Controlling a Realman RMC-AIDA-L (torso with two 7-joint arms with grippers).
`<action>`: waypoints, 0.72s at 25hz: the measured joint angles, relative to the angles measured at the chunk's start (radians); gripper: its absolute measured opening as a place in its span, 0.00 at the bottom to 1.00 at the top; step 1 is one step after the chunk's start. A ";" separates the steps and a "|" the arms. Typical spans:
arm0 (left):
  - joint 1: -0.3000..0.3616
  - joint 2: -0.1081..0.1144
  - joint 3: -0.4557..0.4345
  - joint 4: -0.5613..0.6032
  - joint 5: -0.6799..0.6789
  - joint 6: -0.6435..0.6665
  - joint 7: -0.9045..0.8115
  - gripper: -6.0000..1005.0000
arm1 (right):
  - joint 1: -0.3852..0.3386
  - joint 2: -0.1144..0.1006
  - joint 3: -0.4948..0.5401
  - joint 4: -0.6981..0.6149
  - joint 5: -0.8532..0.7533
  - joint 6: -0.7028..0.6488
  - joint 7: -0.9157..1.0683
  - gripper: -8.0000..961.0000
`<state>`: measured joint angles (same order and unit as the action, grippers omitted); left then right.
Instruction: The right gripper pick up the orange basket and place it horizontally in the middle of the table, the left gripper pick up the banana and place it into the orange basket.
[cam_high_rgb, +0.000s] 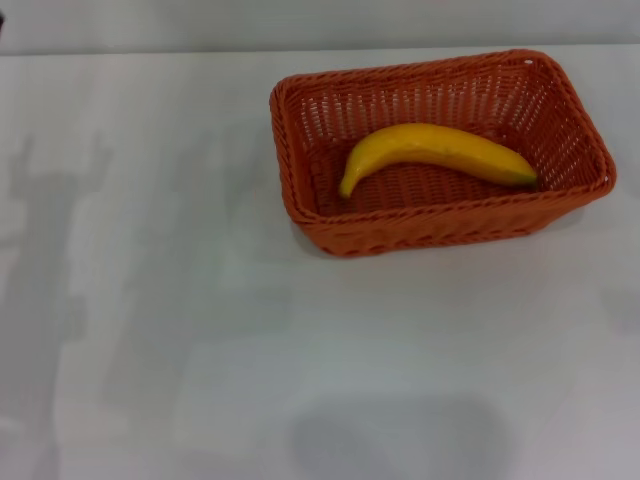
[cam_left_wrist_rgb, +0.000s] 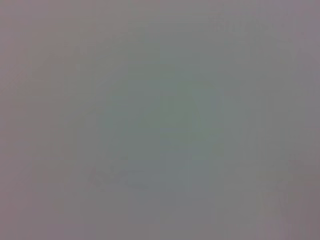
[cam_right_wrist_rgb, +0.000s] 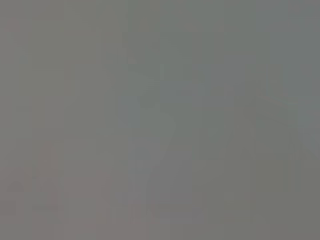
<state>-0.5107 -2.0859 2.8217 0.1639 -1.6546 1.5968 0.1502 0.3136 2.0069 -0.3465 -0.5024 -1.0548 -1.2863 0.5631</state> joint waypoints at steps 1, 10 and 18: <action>0.009 0.000 -0.006 0.013 -0.006 0.000 0.036 0.89 | 0.000 0.000 0.009 0.004 0.009 0.002 -0.008 0.88; 0.093 -0.004 -0.083 0.104 -0.080 0.000 0.204 0.89 | -0.007 -0.001 0.100 0.036 0.034 0.026 -0.030 0.88; 0.153 -0.004 -0.095 0.138 -0.096 0.000 0.231 0.89 | -0.010 -0.001 0.103 0.046 0.040 0.056 -0.031 0.88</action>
<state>-0.3581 -2.0896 2.7269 0.3014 -1.7501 1.5963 0.3811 0.3037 2.0060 -0.2436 -0.4560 -1.0148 -1.2301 0.5326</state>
